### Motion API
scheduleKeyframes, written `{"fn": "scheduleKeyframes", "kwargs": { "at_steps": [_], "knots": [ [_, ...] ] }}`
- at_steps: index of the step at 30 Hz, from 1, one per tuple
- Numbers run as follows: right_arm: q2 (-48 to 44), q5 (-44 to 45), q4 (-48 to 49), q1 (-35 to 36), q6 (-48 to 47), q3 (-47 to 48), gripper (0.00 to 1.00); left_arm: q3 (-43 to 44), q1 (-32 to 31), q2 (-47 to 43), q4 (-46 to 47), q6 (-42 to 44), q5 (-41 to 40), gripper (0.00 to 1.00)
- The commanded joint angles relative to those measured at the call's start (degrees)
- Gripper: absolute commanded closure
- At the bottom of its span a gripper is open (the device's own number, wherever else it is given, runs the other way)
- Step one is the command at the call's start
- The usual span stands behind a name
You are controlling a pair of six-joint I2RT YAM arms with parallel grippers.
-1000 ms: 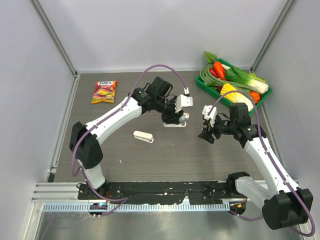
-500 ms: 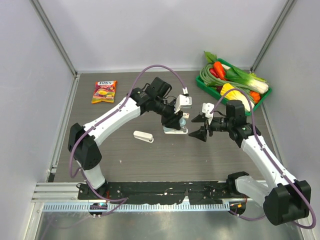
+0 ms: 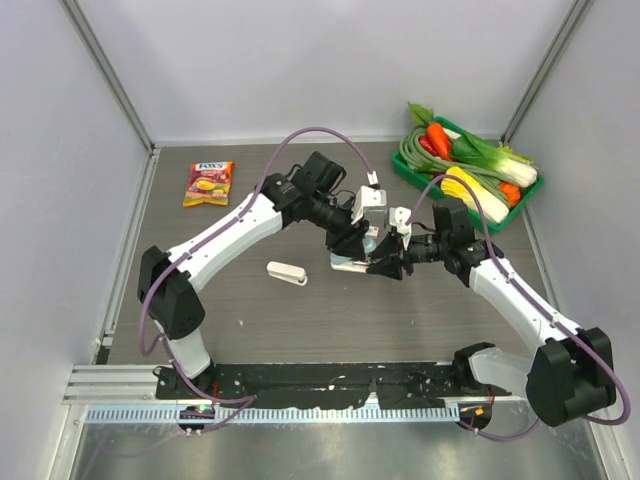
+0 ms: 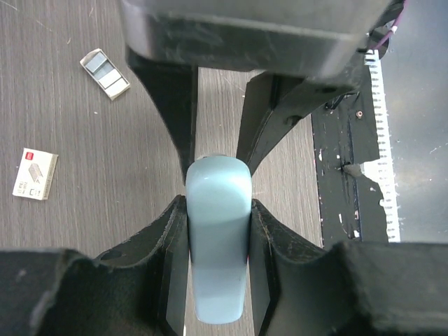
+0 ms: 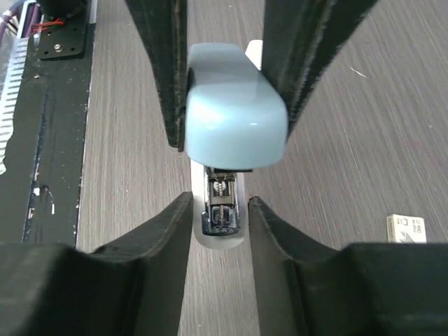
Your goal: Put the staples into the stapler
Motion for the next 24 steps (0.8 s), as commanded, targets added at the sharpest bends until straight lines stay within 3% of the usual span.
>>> {"fn": "scheduleKeyframes", "kwargs": {
  "at_steps": [1,7,13,20,24],
  "knots": [
    [1.16,-3.09,-1.14,0.80,-2.24,3.27,0.68,3.35,-0.23,-0.14,0.23,-1.70,2.86,1.00],
    [1.26,-3.80,0.43,0.89,-1.28,0.64,0.99,3.36,0.39,-0.84,3.82,-6.16,1.37,1.00],
    [-0.50,-4.16,9.39,0.89,6.01,-3.92,0.99,1.87,5.92,-2.68,16.18,-18.12,2.42,1.00],
    [-2.17,-0.82,34.76,0.89,27.27,-10.52,0.99,-4.54,15.06,-5.32,35.69,-38.24,2.60,1.00],
    [-1.73,2.86,44.10,0.89,39.81,-11.93,0.99,-9.90,20.86,-6.90,46.70,-51.23,2.34,1.00]
  ]
}}
